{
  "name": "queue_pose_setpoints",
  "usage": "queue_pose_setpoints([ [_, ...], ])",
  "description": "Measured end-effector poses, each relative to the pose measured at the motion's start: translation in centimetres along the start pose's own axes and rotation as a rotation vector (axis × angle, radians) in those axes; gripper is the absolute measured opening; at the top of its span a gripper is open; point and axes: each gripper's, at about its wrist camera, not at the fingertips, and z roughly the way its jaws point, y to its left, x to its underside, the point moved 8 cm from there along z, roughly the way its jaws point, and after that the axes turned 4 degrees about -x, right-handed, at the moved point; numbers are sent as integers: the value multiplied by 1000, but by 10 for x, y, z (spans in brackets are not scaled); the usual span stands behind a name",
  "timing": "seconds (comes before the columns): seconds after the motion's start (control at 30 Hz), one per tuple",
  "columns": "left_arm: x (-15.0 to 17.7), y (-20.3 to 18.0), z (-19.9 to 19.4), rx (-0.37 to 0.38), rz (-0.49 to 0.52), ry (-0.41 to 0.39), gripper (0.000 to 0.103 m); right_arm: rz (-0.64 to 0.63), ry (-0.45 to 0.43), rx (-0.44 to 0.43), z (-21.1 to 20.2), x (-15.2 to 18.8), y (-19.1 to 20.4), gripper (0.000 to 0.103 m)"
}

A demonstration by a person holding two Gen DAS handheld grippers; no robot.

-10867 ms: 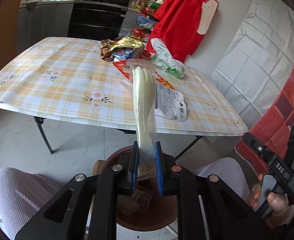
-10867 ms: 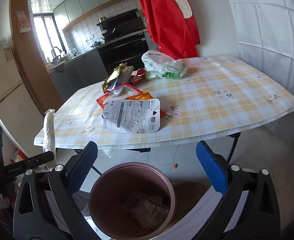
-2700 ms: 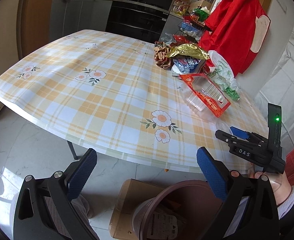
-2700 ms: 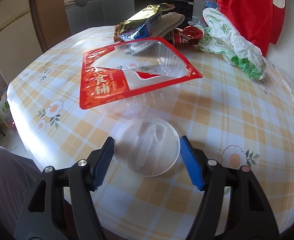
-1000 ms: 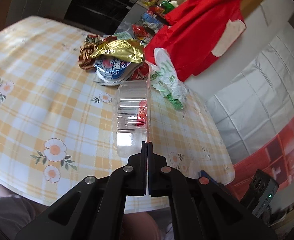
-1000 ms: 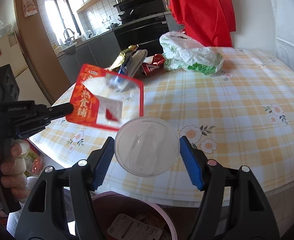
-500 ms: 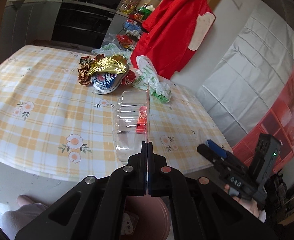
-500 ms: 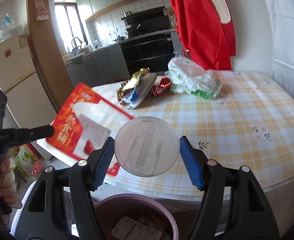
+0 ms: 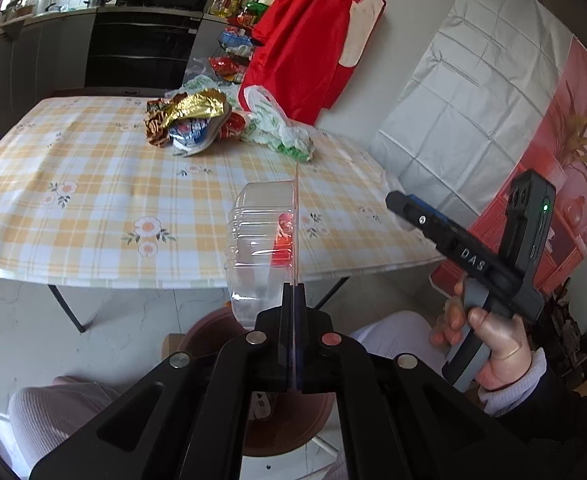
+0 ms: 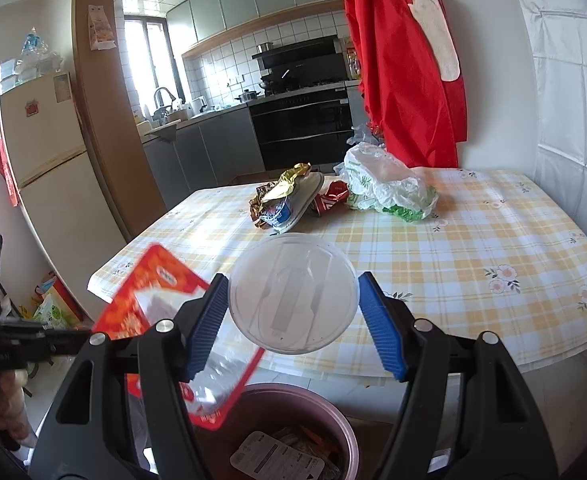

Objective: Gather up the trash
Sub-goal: 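Carry the tray and lid over the bin and open both grippers to drop them, then grasp the gold foil wrappers with the left gripper while the right reaches the white plastic bag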

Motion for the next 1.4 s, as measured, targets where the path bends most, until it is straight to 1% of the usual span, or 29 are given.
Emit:
queue_pose_setpoints([
  [0.2,13,-9,4,10,-1,38,1,-2,-17,11,-15,-4,-2,67],
  [0.27,14,-12,5,20,-1,38,6,1,-19,11,-16,-4,-3,67],
  [0.3,13,-13,4,23,3,30,22,2,-19,12,-18,-4,-3,67],
  [0.33,11,-14,2,23,10,10,48,3,-19,12,-18,-3,-3,67],
  [0.4,4,-12,-8,-13,13,-65,70,2,-15,9,-18,-1,-2,67],
  [0.47,-2,-6,-17,-54,4,-131,80,1,-8,4,-16,3,-1,67],
  [0.5,-4,-2,-20,-82,-1,-153,88,1,-2,0,-15,6,1,67],
  [0.53,-7,4,-25,-129,-2,-186,93,0,2,-2,-14,8,2,67],
  [0.57,-9,8,-28,-167,-1,-209,95,-5,7,-5,-13,11,4,67],
  [0.6,-11,15,-32,-224,4,-239,97,-16,11,-3,-12,15,7,67],
  [0.67,-12,24,-38,-288,3,-282,97,-32,16,-2,-11,20,11,67],
  [0.77,-9,38,-42,-341,-32,-321,97,-59,25,-3,-10,33,20,67],
  [0.83,-4,46,-43,-374,-49,-332,97,-63,40,-8,-8,44,25,67],
  [0.93,4,55,-39,-421,-52,-316,97,-77,71,-17,-4,62,33,67],
  [1.0,7,58,-35,-440,-63,-303,97,-95,105,-30,1,75,40,67],
  [1.1,12,58,-32,-426,-68,-301,97,-125,145,-44,6,89,50,68],
  [1.13,13,58,-31,-424,-64,-299,97,-127,151,-46,7,92,51,72],
  [1.17,14,57,-31,-424,-61,-299,97,-127,149,-37,7,94,51,88],
  [1.2,15,56,-30,-428,-57,-297,97,-126,138,-26,6,94,51,96],
  [1.23,17,56,-29,-434,-55,-293,97,-123,118,-14,3,92,50,96],
  [1.4,23,56,-21,-438,-59,-258,97,-97,112,57,4,89,35,97],
])
